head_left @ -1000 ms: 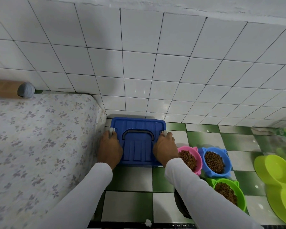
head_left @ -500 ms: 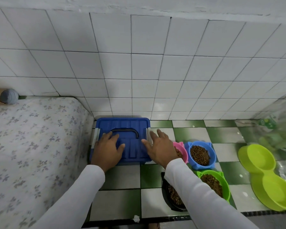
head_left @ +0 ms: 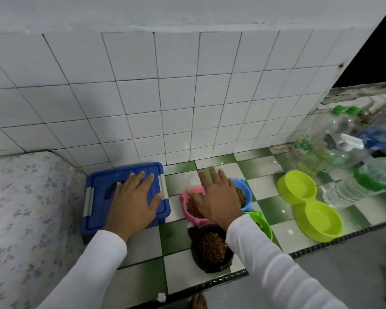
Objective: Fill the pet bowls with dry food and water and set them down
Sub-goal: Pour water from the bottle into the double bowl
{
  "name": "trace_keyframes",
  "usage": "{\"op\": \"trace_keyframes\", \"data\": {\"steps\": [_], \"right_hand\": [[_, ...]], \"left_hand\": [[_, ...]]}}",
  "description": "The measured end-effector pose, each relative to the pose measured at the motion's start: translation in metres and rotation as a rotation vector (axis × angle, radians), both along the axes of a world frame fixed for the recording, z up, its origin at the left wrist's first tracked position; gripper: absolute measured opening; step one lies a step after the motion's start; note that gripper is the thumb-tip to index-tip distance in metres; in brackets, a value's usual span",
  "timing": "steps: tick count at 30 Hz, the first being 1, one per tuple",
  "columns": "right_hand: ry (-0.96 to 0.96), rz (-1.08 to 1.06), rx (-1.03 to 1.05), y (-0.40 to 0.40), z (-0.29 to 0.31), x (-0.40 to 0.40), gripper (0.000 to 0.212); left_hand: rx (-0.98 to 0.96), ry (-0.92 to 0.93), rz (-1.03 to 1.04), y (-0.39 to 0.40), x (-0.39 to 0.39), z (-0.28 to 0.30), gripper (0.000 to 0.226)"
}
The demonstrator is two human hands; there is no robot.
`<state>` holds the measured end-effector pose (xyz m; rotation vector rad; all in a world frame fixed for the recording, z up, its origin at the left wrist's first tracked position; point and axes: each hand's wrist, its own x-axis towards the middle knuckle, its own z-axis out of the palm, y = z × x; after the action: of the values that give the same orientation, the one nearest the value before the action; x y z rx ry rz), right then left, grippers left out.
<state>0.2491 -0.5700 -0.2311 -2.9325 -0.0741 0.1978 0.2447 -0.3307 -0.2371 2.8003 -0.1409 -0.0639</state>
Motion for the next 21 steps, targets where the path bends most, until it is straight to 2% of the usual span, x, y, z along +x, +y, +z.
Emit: {"op": "trace_keyframes", "data": {"steps": [12, 16, 21], "right_hand": [[-0.091, -0.252, 0.05, -0.031, 0.033, -0.046, 0.079], [-0.098, -0.355, 0.056, -0.046, 0.037, -0.065, 0.096], [-0.1, -0.473, 0.054, -0.07, 0.037, -0.089, 0.082]], "left_hand": [[-0.088, -0.057, -0.242, -0.038, 0.012, 0.036, 0.076], [-0.091, -0.069, -0.339, -0.059, 0.013, 0.041, 0.068], [-0.111, -0.06, -0.443, -0.094, 0.012, 0.045, 0.07]]}}
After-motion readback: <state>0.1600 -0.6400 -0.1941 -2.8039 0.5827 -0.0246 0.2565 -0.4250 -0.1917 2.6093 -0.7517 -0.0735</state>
